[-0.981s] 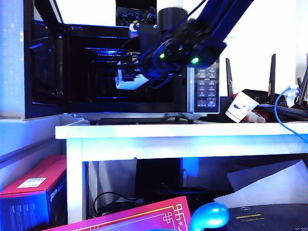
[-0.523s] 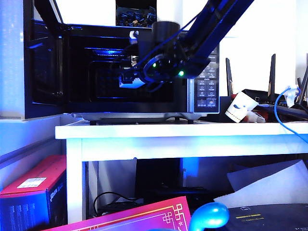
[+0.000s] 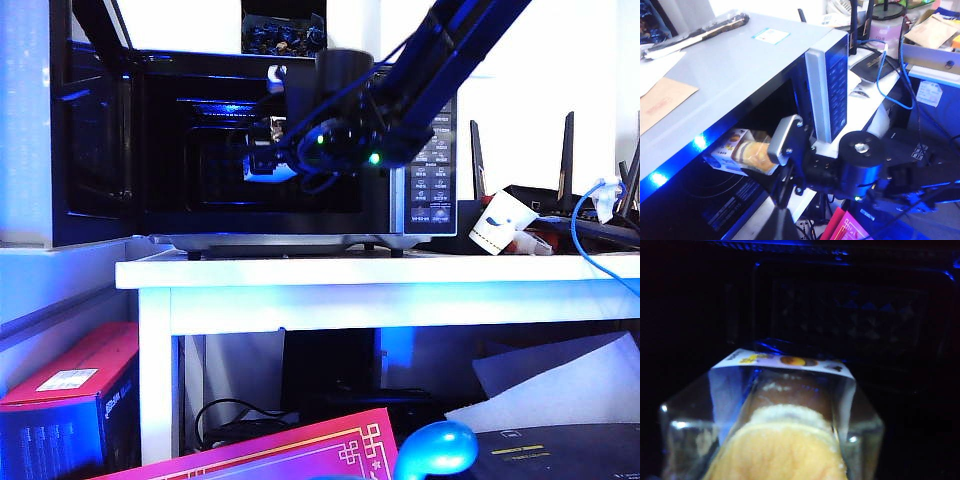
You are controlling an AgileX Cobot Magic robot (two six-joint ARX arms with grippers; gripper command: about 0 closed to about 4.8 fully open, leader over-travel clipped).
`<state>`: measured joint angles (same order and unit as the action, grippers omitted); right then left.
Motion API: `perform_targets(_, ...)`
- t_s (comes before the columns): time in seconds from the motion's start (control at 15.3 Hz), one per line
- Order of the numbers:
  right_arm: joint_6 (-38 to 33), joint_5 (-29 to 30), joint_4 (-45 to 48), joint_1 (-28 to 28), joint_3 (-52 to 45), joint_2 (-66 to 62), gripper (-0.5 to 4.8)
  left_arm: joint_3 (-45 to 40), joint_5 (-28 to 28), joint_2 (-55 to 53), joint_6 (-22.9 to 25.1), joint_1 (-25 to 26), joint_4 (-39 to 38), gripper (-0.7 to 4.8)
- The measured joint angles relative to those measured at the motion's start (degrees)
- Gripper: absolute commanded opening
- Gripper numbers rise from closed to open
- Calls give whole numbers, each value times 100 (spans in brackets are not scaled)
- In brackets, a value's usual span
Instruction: Open the microwave door, place the box of snacks from the top of the microwave inside, then close the microwave door.
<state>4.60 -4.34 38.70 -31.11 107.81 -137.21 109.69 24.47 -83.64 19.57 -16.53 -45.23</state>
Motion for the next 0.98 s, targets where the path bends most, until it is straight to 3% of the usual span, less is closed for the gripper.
perform_targets(0.52, -57, 245, -1176, 74, 2214, -1255, 305, 0, -2, -2, 0, 2, -52, -6)
perform_targets(0.98, 15, 286, -1239, 74, 2378, -1344, 303, 0, -2, -2, 0, 0, -109, -6)
